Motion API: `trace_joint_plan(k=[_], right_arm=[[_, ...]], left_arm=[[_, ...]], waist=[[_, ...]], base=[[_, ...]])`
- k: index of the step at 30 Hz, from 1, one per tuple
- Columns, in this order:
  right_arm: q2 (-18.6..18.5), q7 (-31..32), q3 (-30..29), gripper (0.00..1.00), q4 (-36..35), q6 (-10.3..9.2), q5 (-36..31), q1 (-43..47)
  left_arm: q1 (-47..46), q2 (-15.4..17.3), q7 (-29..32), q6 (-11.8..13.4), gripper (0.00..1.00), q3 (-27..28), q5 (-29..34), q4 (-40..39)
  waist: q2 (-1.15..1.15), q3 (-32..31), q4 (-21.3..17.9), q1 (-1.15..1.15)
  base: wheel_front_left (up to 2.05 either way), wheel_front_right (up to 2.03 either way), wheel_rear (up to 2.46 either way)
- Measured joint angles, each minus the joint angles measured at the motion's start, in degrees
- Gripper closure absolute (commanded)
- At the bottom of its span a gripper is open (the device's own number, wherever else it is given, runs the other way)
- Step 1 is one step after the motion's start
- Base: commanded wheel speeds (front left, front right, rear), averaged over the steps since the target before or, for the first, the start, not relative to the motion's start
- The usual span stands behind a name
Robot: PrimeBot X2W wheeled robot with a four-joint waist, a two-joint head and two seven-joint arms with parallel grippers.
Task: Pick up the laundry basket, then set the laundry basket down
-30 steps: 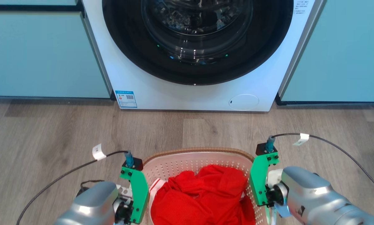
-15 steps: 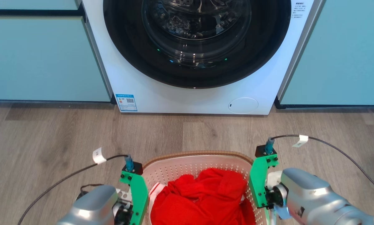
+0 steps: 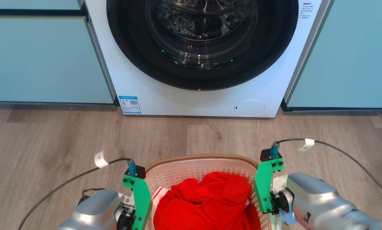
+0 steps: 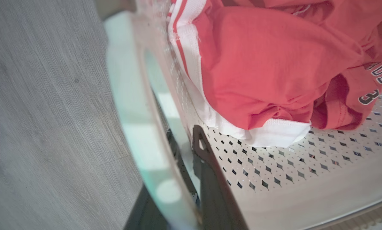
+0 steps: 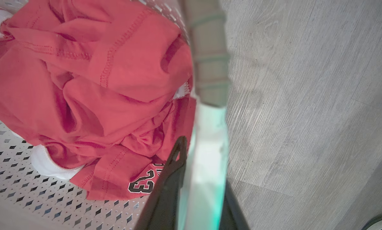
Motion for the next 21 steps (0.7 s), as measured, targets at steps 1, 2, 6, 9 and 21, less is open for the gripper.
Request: trace_joint_plan(k=[1, 2, 6, 9, 21], right_arm=[[0.00, -0.01, 0.03, 1.00, 0.00, 0.00, 0.11, -0.01], [0.00, -0.03, 0.07, 1.00, 0.00, 0.00, 0.30, -0.01], [-0.01, -0.05, 0.26, 1.00, 0.00, 0.00, 0.57, -0.02], [-0.01, -0.07, 0.36, 1.00, 0.00, 0.00, 0.93, -0.03], [-0.01, -0.07, 0.79, 1.00, 0.01, 0.00, 0.99, -0.41]], left_arm=[[0.00, 0.00, 0.00, 0.00, 1.00, 0.00, 0.00, 0.00], [0.00, 0.00, 0.00, 0.00, 1.00, 0.00, 0.00, 0.01], [0.00, 0.00, 0.00, 0.00, 1.00, 0.00, -0.01, 0.10], [0.00, 0.00, 0.01, 0.00, 1.00, 0.00, -0.01, 0.16], [0.01, -0.02, 0.09, 0.00, 1.00, 0.00, -0.01, 0.19]], waist=[[0.00, 0.00, 0.03, 0.00], [0.00, 0.00, 0.05, 0.00], [0.00, -0.04, 0.10, 0.00], [0.00, -0.03, 0.09, 0.00], [0.00, -0.09, 0.05, 0.00]], base=[[0.00, 0.00, 0.00], [0.00, 0.00, 0.00], [0.00, 0.00, 0.00], [0.00, 0.00, 0.00], [0.00, 0.00, 0.00]])
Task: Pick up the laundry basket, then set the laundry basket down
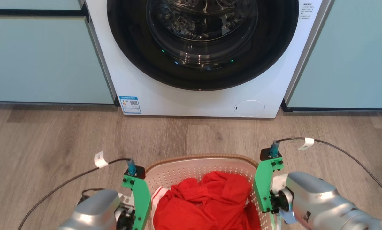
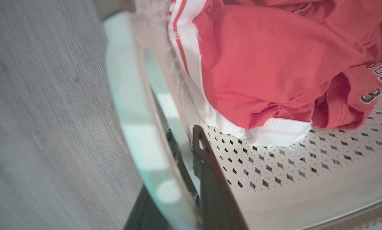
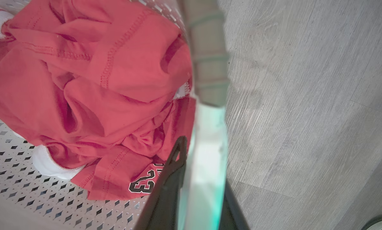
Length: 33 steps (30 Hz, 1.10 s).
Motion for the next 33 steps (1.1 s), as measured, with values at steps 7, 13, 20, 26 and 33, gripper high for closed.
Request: trace_joint_plan(k=[7, 13, 20, 26, 33], right_arm=[[-0.01, 0.00, 0.26, 1.00, 0.00, 0.00, 0.30, -0.01], [-0.01, 0.00, 0.52, 1.00, 0.00, 0.00, 0.52, -0.01], [-0.01, 0.00, 0.57, 1.00, 0.00, 0.00, 0.52, -0.01], [-0.01, 0.00, 0.70, 1.00, 0.08, 0.00, 0.98, -0.01], [-0.01, 0.00, 0.73, 1.00, 0.14, 0.00, 0.99, -0.01]], left_arm=[[0.00, -0.01, 0.16, 0.00, 1.00, 0.00, 0.00, 0.00], [0.00, -0.01, 0.45, 0.00, 1.00, 0.00, -0.01, 0.00], [0.00, -0.01, 0.53, 0.00, 1.00, 0.00, -0.01, 0.00], [0.00, -0.01, 0.96, 0.00, 1.00, 0.00, -0.01, -0.03], [0.00, -0.01, 1.02, 0.00, 1.00, 0.00, -0.01, -0.07]], waist=[[0.00, -0.01, 0.15, 0.00], [0.00, -0.07, 0.25, 0.00], [0.00, -0.11, 0.24, 0.00], [0.00, -0.12, 0.10, 0.00], [0.00, -0.20, 0.06, 0.00]], base=[[0.00, 0.00, 0.00], [0.00, 0.00, 0.00], [0.00, 0.00, 0.00], [0.00, 0.00, 0.00], [0.00, 0.00, 0.00]])
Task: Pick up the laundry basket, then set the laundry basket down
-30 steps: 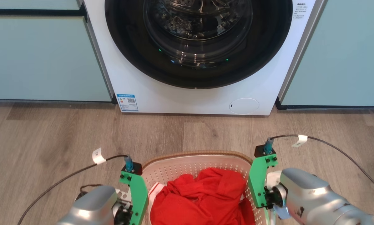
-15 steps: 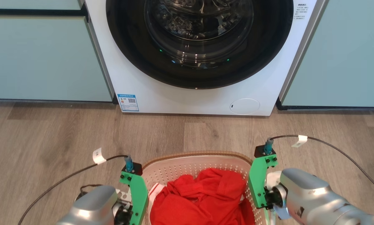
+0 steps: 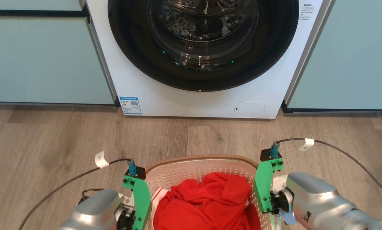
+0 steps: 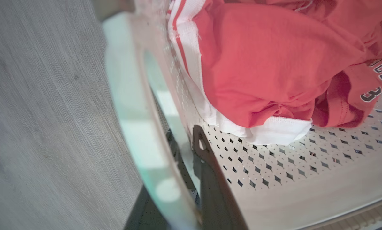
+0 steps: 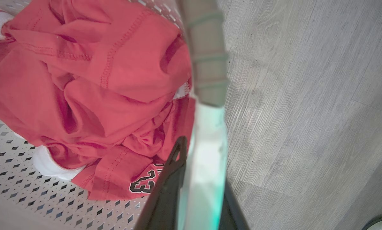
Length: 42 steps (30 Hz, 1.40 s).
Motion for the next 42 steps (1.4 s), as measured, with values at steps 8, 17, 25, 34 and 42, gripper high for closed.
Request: trace_joint_plan(k=[8, 17, 25, 34, 42], right_arm=[[0.00, 0.00, 0.05, 1.00, 0.00, 0.00, 0.01, 0.00], [0.00, 0.01, 0.11, 1.00, -0.01, 0.00, 0.01, 0.01], [0.00, 0.00, 0.12, 1.00, -0.01, 0.00, 0.04, 0.01], [-0.01, -0.02, 0.14, 1.00, -0.01, 0.00, 0.44, 0.01], [-0.33, -3.57, 0.19, 1.00, -0.29, 0.00, 0.20, 0.02]], left_arm=[[0.00, 0.00, 0.21, 0.00, 1.00, 0.00, 0.00, 0.00], [0.00, 0.00, 0.41, 0.00, 1.00, 0.00, 0.00, 0.00], [0.00, 0.00, 0.41, 0.00, 1.00, 0.00, 0.01, 0.00], [0.00, -0.01, 0.34, 0.00, 1.00, 0.00, 0.01, 0.00], [-0.14, -0.44, -2.15, 0.00, 1.00, 0.00, -0.08, 0.94]], waist=[[0.00, -0.15, 0.08, 0.00], [0.00, -0.19, 0.03, 0.00], [0.00, -0.28, -0.08, 0.00], [0.00, 0.09, -0.03, 0.00], [0.00, 3.00, -0.08, 0.00]], base=[[0.00, 0.00, 0.00], [0.00, 0.00, 0.00], [0.00, 0.00, 0.00], [0.00, 0.00, 0.00], [0.00, 0.00, 0.00]])
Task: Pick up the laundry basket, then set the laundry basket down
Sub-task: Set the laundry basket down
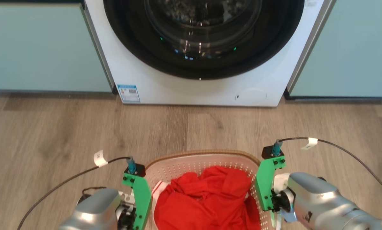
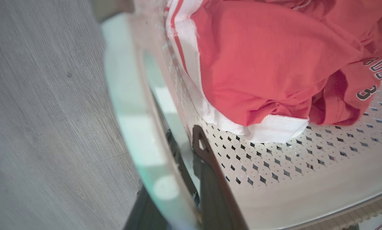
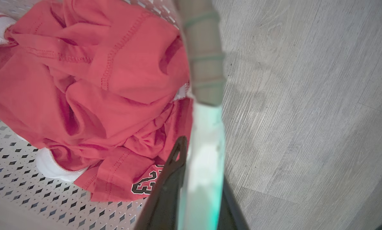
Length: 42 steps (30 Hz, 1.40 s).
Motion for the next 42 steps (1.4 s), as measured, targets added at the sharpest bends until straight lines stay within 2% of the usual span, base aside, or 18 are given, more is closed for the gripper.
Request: trace_joint_plan(k=[9, 17, 28, 34, 42], right_arm=[[-1.09, -6.02, -1.08, 1.00, 0.34, 0.00, -0.05, -2.55], [-2.01, -14.05, -1.65, 1.00, 1.98, 0.00, -0.87, -7.19], [-1.41, -23.66, -2.30, 1.00, 5.98, 0.00, -2.87, -13.69], [-0.88, -26.54, -2.43, 1.00, 7.40, 0.01, -3.18, -15.85], [-0.27, -26.84, -2.42, 1.00, 8.29, 0.01, -4.19, -19.56]], left_arm=[[-4.61, -1.48, -4.54, 0.00, 1.00, -0.04, 0.83, 1.77], [-10.16, -2.70, -10.62, 0.15, 1.00, -0.03, 1.67, 2.65], [-16.83, -3.22, -19.94, 0.16, 1.00, 0.01, 2.78, 3.58], [-18.47, -3.24, -24.21, 0.36, 1.00, 0.00, 3.77, 4.13], [-21.45, -3.24, -25.81, 1.31, 1.00, 0.03, 3.69, 4.65]], waist=[[0.00, 8.37, 0.09, 0.02], [0.00, 20.20, 0.79, 0.02], [0.00, 33.70, 1.97, 0.01], [0.00, 39.56, 2.33, 0.01], [0.00, 45.37, 2.26, 0.01]], base=[[0.00, 0.00, 0.00], [0.00, 0.00, 0.00], [0.00, 0.00, 0.00], [0.00, 0.00, 0.00], [0.00, 0.00, 0.00]])
